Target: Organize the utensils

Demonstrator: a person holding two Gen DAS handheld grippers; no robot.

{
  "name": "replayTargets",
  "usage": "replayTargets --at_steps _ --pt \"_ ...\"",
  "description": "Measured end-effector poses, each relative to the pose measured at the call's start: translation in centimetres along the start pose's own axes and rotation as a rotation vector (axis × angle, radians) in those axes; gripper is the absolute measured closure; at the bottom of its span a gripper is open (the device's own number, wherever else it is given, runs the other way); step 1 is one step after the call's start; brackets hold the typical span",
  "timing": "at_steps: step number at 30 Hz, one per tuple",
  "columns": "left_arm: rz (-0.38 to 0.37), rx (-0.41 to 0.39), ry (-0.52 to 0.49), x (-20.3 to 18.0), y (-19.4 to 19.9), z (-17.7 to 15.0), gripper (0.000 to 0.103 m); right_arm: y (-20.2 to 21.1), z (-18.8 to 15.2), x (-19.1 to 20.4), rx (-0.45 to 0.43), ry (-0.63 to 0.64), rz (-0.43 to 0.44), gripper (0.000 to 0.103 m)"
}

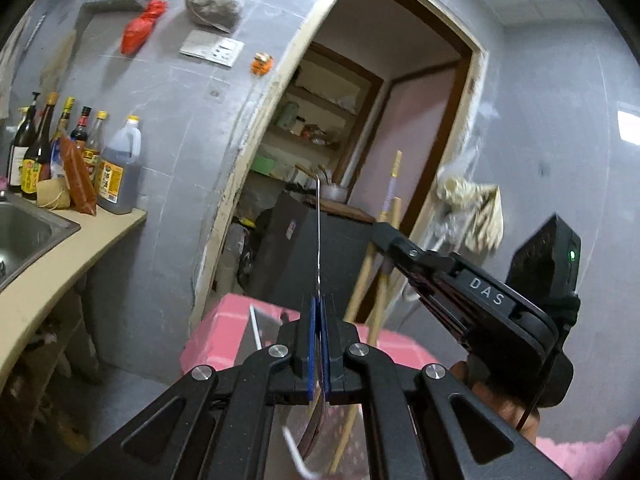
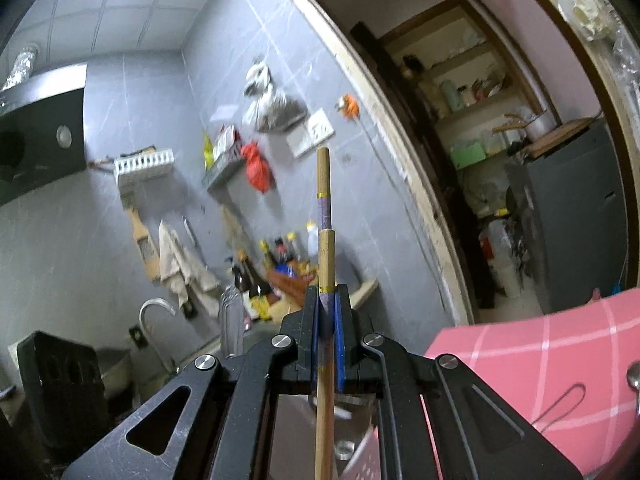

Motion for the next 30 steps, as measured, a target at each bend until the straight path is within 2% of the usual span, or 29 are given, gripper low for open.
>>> replayTargets --at_steps 2,11,14,17,18,19,20,23,24,26,28,30 --pt "0.006 0.028 -0.006 0.0 0.2 -0.5 0.100 0.1 -0.5 -0.4 0.019 0.007 0.000 0.097" --pt "-0.019 0.067 0.046 0.8 1.3 -0.7 0.100 1.1 -0.6 -0.9 0.062 0.022 0.018 0.096" --pt "-0.024 0.084 0.049 0.7 1.4 -0.6 0.096 1.4 -0.5 -0.6 0.073 0.033 0.016 0.096" --pt "-0.040 0.075 0.068 0.6 1.9 -0.3 0.076 1.8 -0.2 -0.6 0.085 0.022 0.001 0.093" --pt "-0.037 0.062 0.072 0.5 2.2 -0.1 0.064 2.0 0.0 -0.7 0.088 0.014 -0.007 0.090" --pt "-0.033 0.055 0.075 0.4 2.5 0.0 0.058 2.3 0.3 -0.7 0.086 0.007 -0.014 0.081" --pt "-0.030 0.047 0.083 0.3 2.9 0.2 0.058 2.6 0.5 -0.6 0.082 0.001 -0.018 0.074" --pt "-0.010 0.054 0.100 0.0 3.4 0.6 0.052 4.2 1.4 -0.5 0.069 -0.003 -0.051 0.073" --pt "-0.003 0.053 0.103 -0.2 3.7 0.8 0.048 4.8 1.7 -0.5 0.062 -0.005 -0.067 0.073" --pt "0.012 0.050 0.102 -0.7 4.2 1.2 0.040 6.6 2.2 -0.8 0.041 -0.006 -0.126 0.060" --pt "0.042 0.044 0.093 -1.5 4.7 1.6 0.024 8.4 2.5 -1.1 0.025 0.004 -0.186 0.050" --pt "0.073 0.037 0.082 -2.3 5.2 1.8 0.015 10.2 2.7 -1.5 0.012 0.019 -0.251 0.043"
Point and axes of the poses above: each gripper's, at about its wrist camera, not at the fingertips, and y roughly against the way its jaws point, x to its left, z to its top, the point moved 1 cm from there along -y, roughly the way its jaws point, and after that the axes turned 13 degrees about -z, right-handed, at the moved point
